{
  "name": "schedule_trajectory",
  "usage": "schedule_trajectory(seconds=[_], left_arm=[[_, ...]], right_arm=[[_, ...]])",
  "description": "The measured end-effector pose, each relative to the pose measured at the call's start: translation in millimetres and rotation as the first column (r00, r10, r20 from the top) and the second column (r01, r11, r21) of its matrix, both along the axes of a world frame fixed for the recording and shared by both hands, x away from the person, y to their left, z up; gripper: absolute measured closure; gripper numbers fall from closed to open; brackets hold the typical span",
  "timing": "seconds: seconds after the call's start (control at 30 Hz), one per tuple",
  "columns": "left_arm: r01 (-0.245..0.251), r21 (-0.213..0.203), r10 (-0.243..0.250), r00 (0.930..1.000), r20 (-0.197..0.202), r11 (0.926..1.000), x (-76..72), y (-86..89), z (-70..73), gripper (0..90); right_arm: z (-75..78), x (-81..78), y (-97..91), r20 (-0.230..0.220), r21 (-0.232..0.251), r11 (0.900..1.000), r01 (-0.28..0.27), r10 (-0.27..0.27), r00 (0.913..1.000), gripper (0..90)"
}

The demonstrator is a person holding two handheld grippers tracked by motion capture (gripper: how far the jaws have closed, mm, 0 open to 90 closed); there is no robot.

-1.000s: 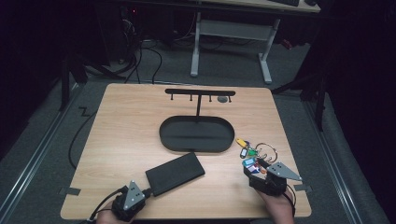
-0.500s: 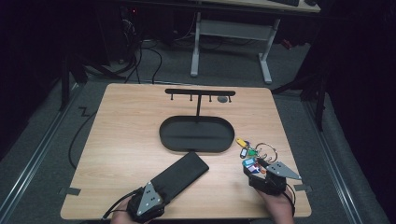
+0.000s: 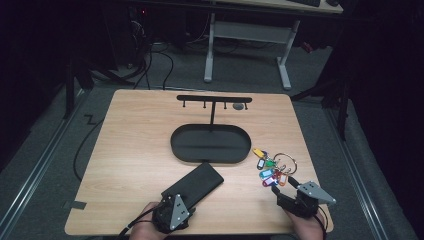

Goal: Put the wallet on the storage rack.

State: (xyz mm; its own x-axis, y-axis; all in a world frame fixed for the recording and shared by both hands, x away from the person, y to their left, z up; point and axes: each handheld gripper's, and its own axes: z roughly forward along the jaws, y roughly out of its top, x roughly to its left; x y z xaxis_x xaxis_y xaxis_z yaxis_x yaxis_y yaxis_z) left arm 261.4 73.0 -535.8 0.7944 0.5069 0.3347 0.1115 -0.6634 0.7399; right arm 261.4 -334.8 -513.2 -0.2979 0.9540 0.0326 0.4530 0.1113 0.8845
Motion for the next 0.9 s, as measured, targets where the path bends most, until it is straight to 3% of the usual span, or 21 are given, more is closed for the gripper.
schedule_trajectory(seconds=[0.27,0.57,0.67,0.9], left_arm=[[0.022,-0.004,-0.022,0.9997,0.005,0.9997,-0.5,2.4,-0.2,51.4],[0.001,-0.034,-0.001,1.0000,-0.006,0.9994,-0.8,11.0,2.1,67.4],[-0.008,-0.025,0.008,1.0000,-0.004,0.9997,-2.6,12.0,4.6,72.7],[-0.028,-0.077,0.028,0.9996,0.000,0.9966,-8.2,23.2,10.3,79.1]], right_arm=[[-1.2,-3.2,-4.8,-0.010,0.006,0.9998,0.017,-0.017,0.9998,29.8],[-1.3,2.6,0.8,-0.018,0.018,0.9998,0.007,-0.007,0.9998,30.3],[-1.1,5.9,3.7,-0.018,0.020,0.9998,-0.007,0.007,0.9998,30.6],[-1.1,15.3,9.4,-0.019,0.031,0.9991,-0.030,0.030,0.9994,30.9]])
